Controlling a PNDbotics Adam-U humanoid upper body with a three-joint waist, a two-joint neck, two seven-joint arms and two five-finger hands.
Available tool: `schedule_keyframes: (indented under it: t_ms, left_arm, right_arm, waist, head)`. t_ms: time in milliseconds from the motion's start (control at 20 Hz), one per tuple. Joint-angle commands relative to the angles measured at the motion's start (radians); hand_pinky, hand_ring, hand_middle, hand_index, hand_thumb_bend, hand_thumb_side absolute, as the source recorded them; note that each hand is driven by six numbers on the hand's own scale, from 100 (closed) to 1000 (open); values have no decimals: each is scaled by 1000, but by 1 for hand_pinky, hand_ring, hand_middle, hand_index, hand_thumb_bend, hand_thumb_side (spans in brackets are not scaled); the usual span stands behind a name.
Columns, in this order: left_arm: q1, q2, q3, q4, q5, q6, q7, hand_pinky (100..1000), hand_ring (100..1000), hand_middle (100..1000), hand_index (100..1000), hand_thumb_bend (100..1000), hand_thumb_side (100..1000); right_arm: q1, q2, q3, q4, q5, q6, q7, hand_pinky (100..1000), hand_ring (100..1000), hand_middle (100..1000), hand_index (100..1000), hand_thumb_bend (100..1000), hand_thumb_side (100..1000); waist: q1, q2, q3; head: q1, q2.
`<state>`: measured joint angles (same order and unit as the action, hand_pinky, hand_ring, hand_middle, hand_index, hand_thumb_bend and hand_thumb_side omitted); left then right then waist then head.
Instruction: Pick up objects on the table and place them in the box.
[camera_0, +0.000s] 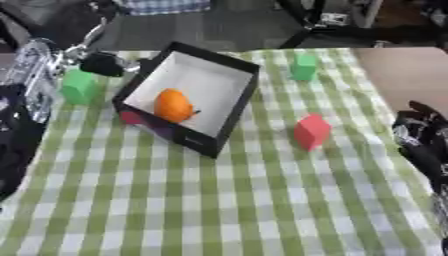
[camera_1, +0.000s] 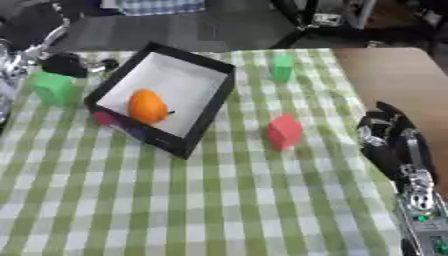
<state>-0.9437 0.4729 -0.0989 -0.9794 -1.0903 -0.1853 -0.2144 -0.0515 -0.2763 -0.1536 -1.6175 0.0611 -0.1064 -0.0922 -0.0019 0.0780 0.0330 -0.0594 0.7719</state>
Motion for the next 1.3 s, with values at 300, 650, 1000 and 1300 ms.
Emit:
schedule_keyframes:
  t_ms: [300, 650, 1000, 1300]
  left_arm:
    - [-69, 22, 144, 295, -54, 197, -127, 832, 819, 858, 956, 747, 872]
    - [-81, -35, 195, 408, -87, 354, 38, 814, 794, 832, 959, 798, 869]
    - [-65, -48, 203, 452, -8, 456, 178, 762, 740, 773, 924, 689, 820]
    - [-54, -52, 197, 485, 33, 471, 208, 733, 667, 688, 862, 554, 744]
  right_arm:
    - [-2, -22, -6, -7, -2, -2, -2, 787, 684, 724, 877, 100, 359]
    - [-5, -18, -5, -7, -5, -3, -1, 786, 684, 724, 877, 100, 359]
    - [-9, -16, -6, -7, -9, -4, -1, 786, 683, 724, 877, 100, 359]
    - [-13, -14, -5, -8, -11, -4, -1, 786, 683, 724, 877, 100, 360]
  waist:
    - [1, -26, 1]
    - [-5, -18, -12]
    - [-6, -2, -26]
    - [-8, 8, -30]
  head:
    - [-5, -2]
    - [0, -2]
    - [2, -2]
    - [1, -2]
